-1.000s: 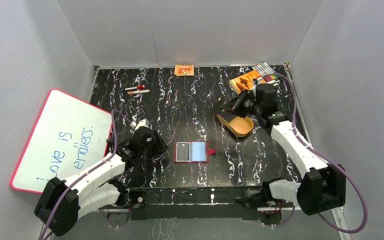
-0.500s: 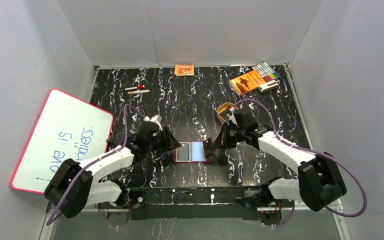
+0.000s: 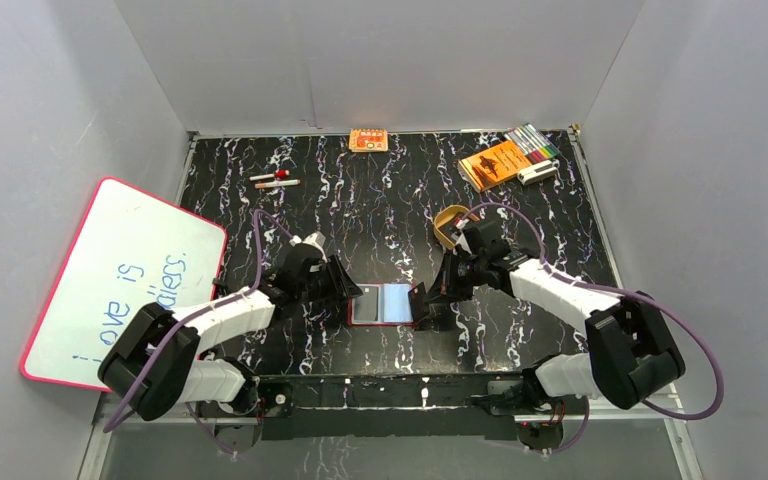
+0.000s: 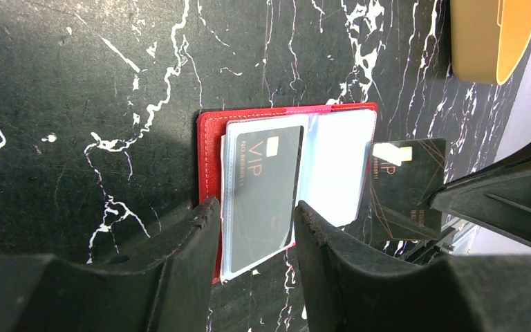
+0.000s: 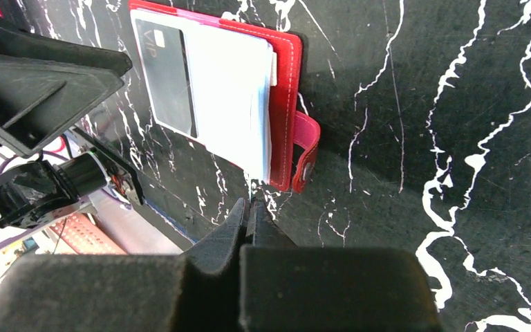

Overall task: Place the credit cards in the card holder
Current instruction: Insert the credit card into the card holder.

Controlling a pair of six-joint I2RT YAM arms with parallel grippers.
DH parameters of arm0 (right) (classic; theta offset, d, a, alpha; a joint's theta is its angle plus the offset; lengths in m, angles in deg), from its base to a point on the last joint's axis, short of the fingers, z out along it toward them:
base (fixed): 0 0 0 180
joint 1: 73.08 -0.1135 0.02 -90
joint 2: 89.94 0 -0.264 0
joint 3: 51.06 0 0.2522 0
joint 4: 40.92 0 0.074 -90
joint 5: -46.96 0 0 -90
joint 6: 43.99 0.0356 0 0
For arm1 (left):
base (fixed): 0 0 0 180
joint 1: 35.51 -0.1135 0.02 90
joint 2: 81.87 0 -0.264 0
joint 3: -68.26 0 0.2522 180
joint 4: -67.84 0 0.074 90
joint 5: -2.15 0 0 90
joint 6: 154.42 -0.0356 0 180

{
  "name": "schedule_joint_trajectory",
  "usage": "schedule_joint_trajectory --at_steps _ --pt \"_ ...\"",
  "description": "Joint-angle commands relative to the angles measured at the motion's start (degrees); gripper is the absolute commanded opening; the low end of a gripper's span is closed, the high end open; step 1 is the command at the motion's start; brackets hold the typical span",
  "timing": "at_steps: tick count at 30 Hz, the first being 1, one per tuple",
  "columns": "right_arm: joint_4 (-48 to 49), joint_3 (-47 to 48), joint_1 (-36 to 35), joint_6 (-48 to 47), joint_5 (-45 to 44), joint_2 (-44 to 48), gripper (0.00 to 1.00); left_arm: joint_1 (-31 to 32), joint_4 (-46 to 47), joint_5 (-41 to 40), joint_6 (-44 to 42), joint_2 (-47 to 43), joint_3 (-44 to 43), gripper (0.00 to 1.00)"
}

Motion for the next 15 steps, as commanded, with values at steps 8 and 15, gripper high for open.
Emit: schedule_joint_trajectory --at_steps 8,15 --pt "0.74 0.24 -0.26 -1.27 0.61 -2.22 0.00 0.22 1.14 0.22 0.25 -2.19 -0.10 0.41" --pt "3.34 -0.31 -0.54 -0.88 2.35 -3.88 0.00 0.22 2.10 1.77 0.24 -1.52 -0.53 0.41"
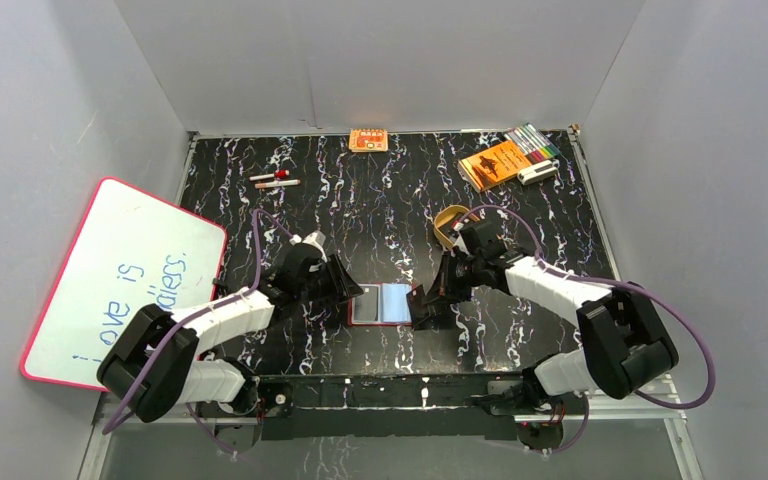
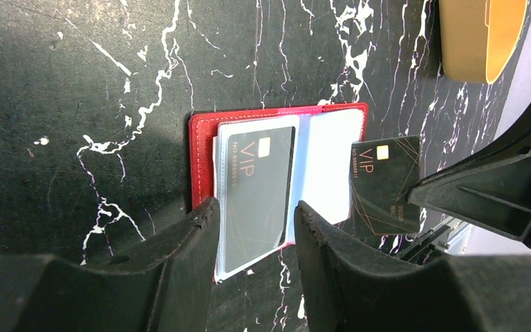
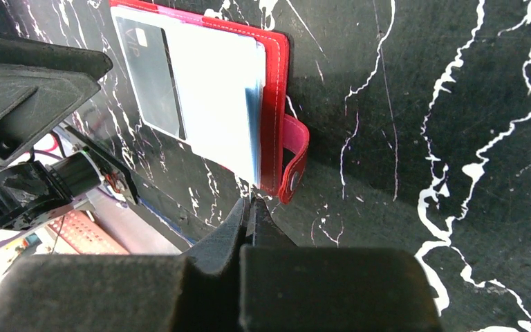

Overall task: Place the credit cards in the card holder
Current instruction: Insert the credit card into the card holder.

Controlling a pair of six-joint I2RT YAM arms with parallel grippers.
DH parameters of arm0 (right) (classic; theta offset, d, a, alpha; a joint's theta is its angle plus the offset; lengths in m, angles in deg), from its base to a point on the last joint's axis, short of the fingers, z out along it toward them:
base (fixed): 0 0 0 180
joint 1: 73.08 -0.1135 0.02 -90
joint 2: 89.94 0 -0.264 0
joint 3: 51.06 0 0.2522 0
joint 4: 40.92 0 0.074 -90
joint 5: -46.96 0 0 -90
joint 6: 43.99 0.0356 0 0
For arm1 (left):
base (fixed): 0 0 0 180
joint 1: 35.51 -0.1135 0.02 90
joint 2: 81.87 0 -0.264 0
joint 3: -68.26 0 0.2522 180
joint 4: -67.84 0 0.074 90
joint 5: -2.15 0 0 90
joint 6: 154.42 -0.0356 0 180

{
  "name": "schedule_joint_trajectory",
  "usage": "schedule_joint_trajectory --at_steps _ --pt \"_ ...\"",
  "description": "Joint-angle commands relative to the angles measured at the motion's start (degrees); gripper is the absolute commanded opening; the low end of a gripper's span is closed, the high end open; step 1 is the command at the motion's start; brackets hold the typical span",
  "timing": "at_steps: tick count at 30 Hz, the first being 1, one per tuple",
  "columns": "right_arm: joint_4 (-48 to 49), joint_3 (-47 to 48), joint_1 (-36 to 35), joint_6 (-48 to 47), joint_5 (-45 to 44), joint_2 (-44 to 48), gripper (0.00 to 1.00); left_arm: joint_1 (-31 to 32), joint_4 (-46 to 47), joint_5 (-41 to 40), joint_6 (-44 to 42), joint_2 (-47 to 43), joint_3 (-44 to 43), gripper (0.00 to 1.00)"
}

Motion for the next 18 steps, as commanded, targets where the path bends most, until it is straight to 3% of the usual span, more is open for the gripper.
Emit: schedule_joint_trajectory --at_steps 1,18 --pt "3.71 -0.45 -0.61 -0.32 2.23 -1.07 0.00 0.22 1.59 1.88 0.20 -0.89 -0.66 0.41" --pt "12.89 -2.48 -2.43 1.88 6.22 1.19 0.00 0.39 2.09 3.98 -0.20 1.45 -2.19 0.44"
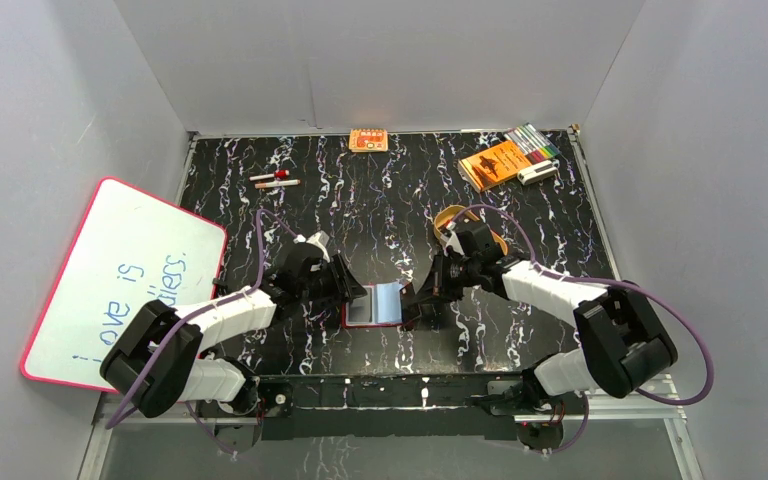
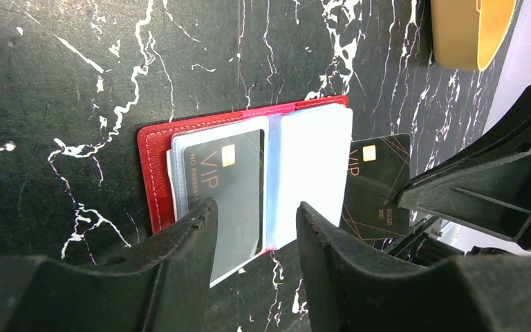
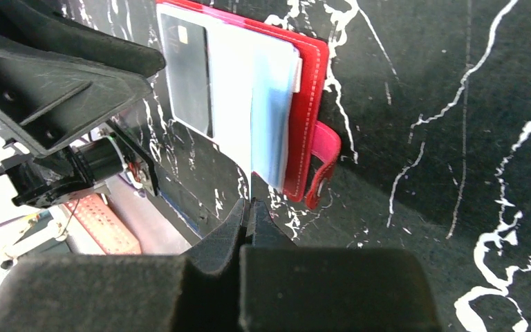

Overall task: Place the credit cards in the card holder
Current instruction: Insert the credit card into the card holder.

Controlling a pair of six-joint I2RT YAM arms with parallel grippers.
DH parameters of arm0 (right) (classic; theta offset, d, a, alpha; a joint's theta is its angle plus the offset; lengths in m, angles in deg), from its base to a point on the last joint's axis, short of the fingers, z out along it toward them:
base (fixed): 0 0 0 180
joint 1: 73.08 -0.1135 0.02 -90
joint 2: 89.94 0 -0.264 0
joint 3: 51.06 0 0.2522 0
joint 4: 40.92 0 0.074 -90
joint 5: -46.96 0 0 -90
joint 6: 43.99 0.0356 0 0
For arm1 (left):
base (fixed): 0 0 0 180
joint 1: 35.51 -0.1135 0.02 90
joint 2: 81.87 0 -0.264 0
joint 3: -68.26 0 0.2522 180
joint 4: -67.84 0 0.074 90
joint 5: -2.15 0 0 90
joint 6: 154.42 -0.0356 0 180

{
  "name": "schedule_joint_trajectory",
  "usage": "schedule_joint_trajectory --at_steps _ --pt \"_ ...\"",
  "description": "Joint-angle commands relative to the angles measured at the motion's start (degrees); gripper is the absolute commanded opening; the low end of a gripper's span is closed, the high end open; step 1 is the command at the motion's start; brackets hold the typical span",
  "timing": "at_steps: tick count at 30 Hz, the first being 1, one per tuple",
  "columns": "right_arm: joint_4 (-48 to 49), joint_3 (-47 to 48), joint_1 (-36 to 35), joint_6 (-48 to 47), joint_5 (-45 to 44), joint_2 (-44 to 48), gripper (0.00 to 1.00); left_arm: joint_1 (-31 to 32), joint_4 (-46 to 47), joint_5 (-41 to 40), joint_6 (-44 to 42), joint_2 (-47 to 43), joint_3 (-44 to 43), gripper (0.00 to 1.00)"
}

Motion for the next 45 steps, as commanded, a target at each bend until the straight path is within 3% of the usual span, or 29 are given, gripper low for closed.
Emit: schedule_joint_trajectory --at_steps 1,18,25,36,41,45 --pt "4.44 -0.47 -0.55 -0.03 2.90 2.24 0.00 0.29 0.36 1.43 -0.15 0.10 -2.22 0.45" --pt "10.90 -0.03 -3.21 1.87 4.71 -1.44 0.00 2.82 1.36 5.45 -0.99 5.16 -7.07 0.55" --pt "11.91 1.18 -5.01 2.17 4.73 -3.25 0.00 3.04 0.47 5.21 -1.97 6.12 -8.17 0.56" --pt "12.76 3.94 -7.93 2.10 4.51 -6.78 0.00 3.09 -3.48 1.24 -3.15 3.04 -8.67 0.66" --pt "13.19 3.76 -8.25 2.64 3.93 -7.72 0.00 3.07 -4.93 0.52 -3.85 3.86 -8.66 0.64" --pt "12.12 3.74 -8.22 2.53 2.22 -6.98 0.00 3.05 -5.63 -0.11 -4.17 4.34 -8.61 0.51"
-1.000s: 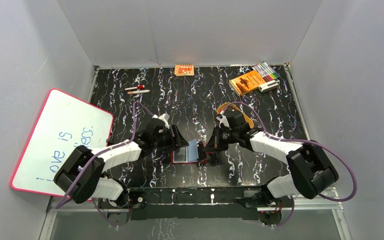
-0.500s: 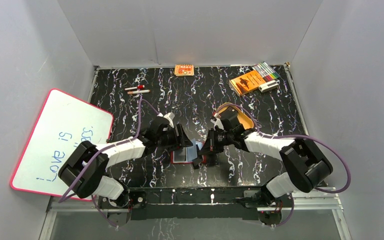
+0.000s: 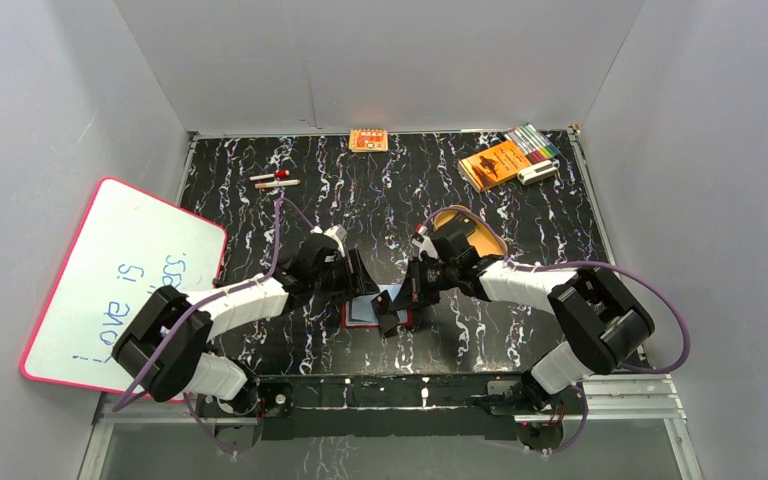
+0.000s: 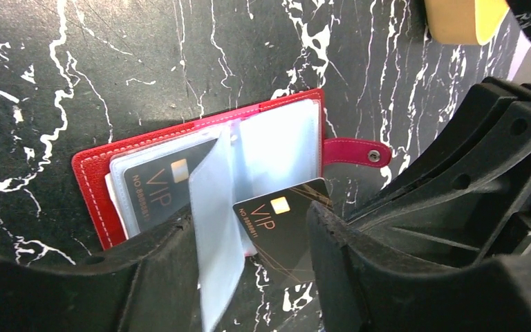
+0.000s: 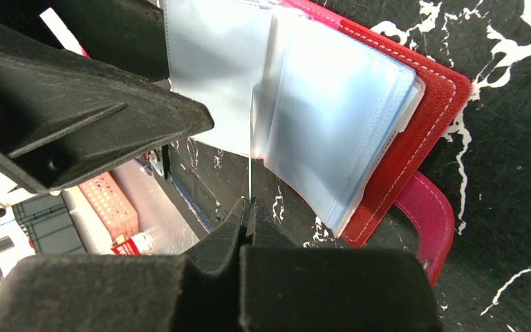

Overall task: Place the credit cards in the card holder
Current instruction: Insert the credit card into the card holder.

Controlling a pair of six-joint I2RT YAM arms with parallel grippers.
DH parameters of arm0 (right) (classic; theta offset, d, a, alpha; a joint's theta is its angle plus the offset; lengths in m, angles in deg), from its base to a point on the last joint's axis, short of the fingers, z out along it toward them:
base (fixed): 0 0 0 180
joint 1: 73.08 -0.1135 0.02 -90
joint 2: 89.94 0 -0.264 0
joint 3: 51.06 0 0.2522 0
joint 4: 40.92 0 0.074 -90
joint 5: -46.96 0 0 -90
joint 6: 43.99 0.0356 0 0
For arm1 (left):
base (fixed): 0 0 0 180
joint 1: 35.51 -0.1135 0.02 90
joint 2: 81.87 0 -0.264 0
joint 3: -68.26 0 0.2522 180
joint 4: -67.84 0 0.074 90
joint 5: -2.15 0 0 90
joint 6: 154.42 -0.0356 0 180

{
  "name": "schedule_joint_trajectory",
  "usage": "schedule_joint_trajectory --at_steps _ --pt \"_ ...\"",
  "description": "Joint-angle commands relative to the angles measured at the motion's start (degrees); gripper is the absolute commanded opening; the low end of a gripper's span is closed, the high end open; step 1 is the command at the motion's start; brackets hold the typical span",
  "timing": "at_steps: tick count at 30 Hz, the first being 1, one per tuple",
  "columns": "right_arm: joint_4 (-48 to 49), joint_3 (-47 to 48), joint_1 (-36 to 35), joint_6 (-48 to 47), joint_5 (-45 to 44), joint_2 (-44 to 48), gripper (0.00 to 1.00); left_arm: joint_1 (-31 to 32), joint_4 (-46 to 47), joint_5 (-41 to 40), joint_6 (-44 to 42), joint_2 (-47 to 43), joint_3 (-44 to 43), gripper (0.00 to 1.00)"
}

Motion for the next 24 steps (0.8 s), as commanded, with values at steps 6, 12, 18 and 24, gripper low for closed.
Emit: schedule_joint_trajectory --at_steps 6,12,18,24 --pt "-2.43 1.07 -0.21 -0.56 -5.83 4.51 0.00 0.11 -3.92 -3.92 -1.68 -1.79 -1.44 0.30" --pt "-3.29 -0.42 -0.23 0.73 -10.52 7.25 0.00 0.20 -7.16 -7.82 -1.64 -2.77 -1.57 0.12" --pt "-3.34 -1.00 -0.23 1.28 -12.40 8.99 0.00 0.13 -13.73 -14.76 -1.67 -4.72 -2.79 0.20" --pt "-0.51 -0.90 -0.24 1.26 -11.35 10.23 0.00 0.16 -19.64 -21.41 -2.58 -9.69 -3.94 0.31"
